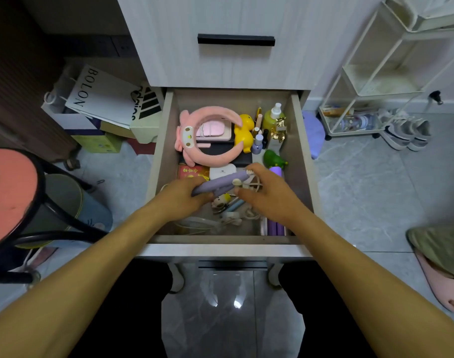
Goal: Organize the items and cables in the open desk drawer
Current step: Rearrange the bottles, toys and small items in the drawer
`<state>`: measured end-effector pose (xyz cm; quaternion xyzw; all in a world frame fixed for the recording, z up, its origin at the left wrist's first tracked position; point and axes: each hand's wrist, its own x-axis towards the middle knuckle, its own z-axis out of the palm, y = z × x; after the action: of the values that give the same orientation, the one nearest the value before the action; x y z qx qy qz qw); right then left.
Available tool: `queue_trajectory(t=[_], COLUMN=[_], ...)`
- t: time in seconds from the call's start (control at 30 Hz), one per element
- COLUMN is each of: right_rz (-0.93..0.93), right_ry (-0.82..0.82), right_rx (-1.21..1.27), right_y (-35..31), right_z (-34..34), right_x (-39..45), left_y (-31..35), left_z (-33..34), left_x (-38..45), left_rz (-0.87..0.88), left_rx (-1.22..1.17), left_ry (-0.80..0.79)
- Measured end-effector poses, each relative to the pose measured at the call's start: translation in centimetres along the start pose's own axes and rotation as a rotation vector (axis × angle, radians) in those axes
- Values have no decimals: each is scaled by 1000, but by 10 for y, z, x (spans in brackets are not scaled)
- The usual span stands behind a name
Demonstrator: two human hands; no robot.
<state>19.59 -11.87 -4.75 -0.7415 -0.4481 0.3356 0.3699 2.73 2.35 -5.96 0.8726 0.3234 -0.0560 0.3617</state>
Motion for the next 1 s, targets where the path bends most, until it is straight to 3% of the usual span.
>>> queue_trajectory(t=[0.17, 0.27, 0.4, 0.5, 0.73, 0.87, 1.0], right_rz=[200, 327, 494, 457, 182, 215, 249], right_ry=[399, 462, 547, 582, 462, 107, -25], right_rx=[433, 666, 710, 641, 150, -244, -401], right_y=[-8, -13, -9, -3, -9, -1, 14], right_z=[-5, 1, 11, 10, -18, -23, -12], right_x=[-1, 1, 5, 6, 18, 30, 39], left_y=[17, 34, 49, 45, 10, 11, 17], left_z=[4, 13, 21, 16, 10, 23, 37], left_x=[1, 2, 0, 2, 15, 22, 32], left_rz=[-37, -52, -37, -21, -173, -226, -262], left_rx=[-265, -371, -437, -364, 47, 176, 205], left_ry=[-71, -101, -153, -196, -355, -459, -526])
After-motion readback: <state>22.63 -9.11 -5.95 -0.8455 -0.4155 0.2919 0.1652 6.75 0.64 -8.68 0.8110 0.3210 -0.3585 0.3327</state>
